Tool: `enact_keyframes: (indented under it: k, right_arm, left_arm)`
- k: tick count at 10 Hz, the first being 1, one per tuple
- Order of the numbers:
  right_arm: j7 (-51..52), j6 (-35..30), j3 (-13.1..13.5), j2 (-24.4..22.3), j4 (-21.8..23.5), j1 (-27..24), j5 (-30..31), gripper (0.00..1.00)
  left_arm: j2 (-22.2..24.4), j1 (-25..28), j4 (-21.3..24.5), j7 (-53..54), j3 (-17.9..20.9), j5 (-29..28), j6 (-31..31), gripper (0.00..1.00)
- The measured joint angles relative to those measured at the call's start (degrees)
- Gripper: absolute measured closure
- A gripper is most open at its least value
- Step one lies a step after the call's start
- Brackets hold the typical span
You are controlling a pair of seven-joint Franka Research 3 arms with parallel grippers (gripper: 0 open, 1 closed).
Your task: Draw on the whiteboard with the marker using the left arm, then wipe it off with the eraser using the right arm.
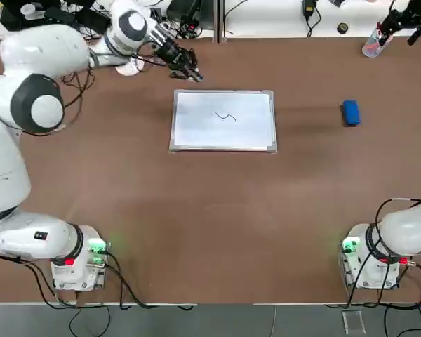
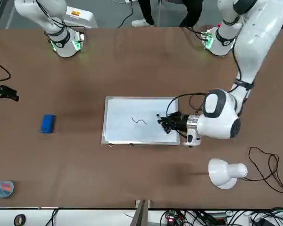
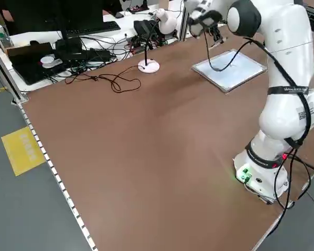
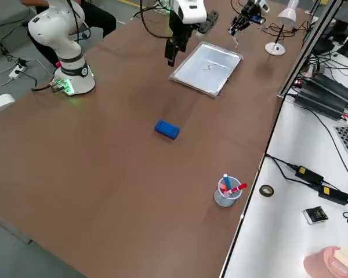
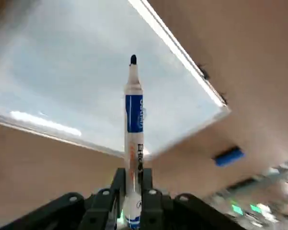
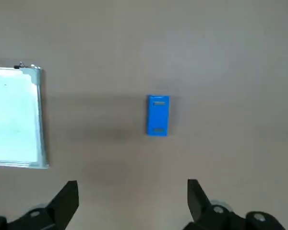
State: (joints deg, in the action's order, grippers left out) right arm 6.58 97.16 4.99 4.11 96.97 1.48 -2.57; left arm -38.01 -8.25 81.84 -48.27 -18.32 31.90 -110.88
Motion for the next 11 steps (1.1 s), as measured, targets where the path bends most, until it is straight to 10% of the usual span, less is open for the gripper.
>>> enact_keyframes:
  k: [5, 11]
  right_arm:
    - [2.32, 16.15, -0.08, 4.88, 8.13, -0.41, 1.23, 0.00]
    - [5.81, 22.27, -0.41, 7.09, 17.63, 0.04, 1.44, 0.00]
  left_arm:
    - [5.45, 4.46, 2.53, 15.55, 0.07, -25.61, 8.87, 0.82]
    - [9.98, 11.39, 13.85, 30.61, 0.13, -37.75, 2.26, 0.82]
